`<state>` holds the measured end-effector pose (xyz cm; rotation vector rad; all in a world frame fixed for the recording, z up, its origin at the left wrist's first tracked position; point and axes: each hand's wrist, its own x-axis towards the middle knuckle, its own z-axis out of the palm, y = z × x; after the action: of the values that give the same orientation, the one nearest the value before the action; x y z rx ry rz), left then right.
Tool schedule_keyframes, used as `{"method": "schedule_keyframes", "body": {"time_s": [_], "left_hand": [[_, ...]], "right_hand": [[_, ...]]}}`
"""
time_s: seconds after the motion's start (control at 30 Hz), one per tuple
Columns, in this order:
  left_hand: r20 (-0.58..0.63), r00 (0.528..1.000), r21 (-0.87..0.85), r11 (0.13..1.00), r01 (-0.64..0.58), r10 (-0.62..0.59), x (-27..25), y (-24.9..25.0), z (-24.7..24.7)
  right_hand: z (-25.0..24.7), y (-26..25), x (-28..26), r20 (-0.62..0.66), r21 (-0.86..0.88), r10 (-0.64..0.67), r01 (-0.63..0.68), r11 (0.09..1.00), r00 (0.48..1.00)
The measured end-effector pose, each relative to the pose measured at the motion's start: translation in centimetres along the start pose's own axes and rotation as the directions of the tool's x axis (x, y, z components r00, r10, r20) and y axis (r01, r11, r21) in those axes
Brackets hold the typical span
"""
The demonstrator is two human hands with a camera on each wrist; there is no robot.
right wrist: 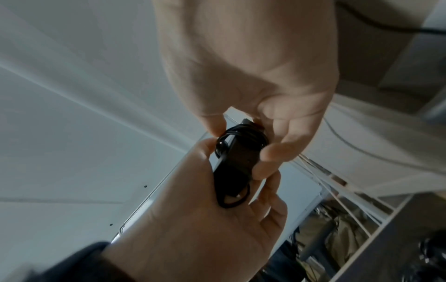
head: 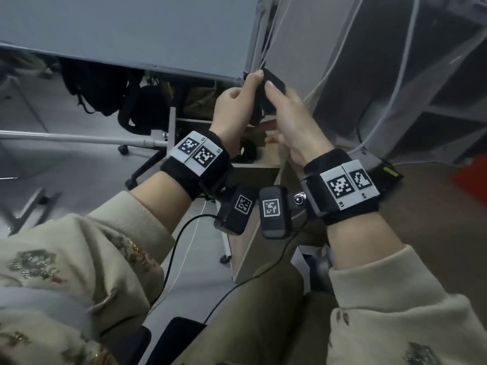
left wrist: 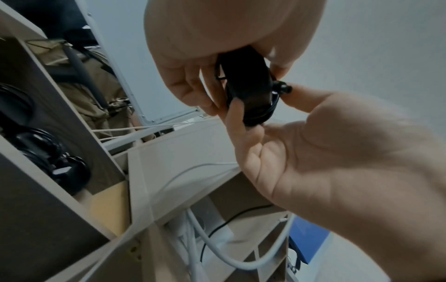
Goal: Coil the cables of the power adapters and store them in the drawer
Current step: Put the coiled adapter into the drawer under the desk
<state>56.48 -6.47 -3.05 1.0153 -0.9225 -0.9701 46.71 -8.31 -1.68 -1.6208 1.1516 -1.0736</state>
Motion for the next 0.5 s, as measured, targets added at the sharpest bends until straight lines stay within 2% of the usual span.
{"method": "schedule_keyframes", "body": {"time_s": [0.1, 0.23, 0.4, 0.5], "left_hand": [[0.043, 0.997, 0.003, 0.997, 0.071, -0.071, 1.7, -0.7, -1.9], [0.107, 0.982, 0.070, 0.986, 0.152, -0.158, 3.4, -1.5, -3.7], [0.043, 0.949, 0.162, 0.939, 0.303, -0.313, 5.3, -1.9, -5.4], [-0.016, 0.931, 0.171, 0.916, 0.363, -0.366, 6.9, -2.3, -5.9]], "right_hand": [[1.9, 0.9, 1.9, 0.039, 0.156, 0.057, -0.062, 0.986, 0.998], [3.8, 2.1, 4.4, 0.058, 0.212, 0.103, -0.113, 0.971, 0.993], [4.3, 4.0, 8.0, 0.014, 0.053, 0.184, -0.184, 0.981, 0.983], [3.9, 5.9, 10.8, -0.081, -0.190, 0.197, -0.209, 0.959, 0.977]]}}
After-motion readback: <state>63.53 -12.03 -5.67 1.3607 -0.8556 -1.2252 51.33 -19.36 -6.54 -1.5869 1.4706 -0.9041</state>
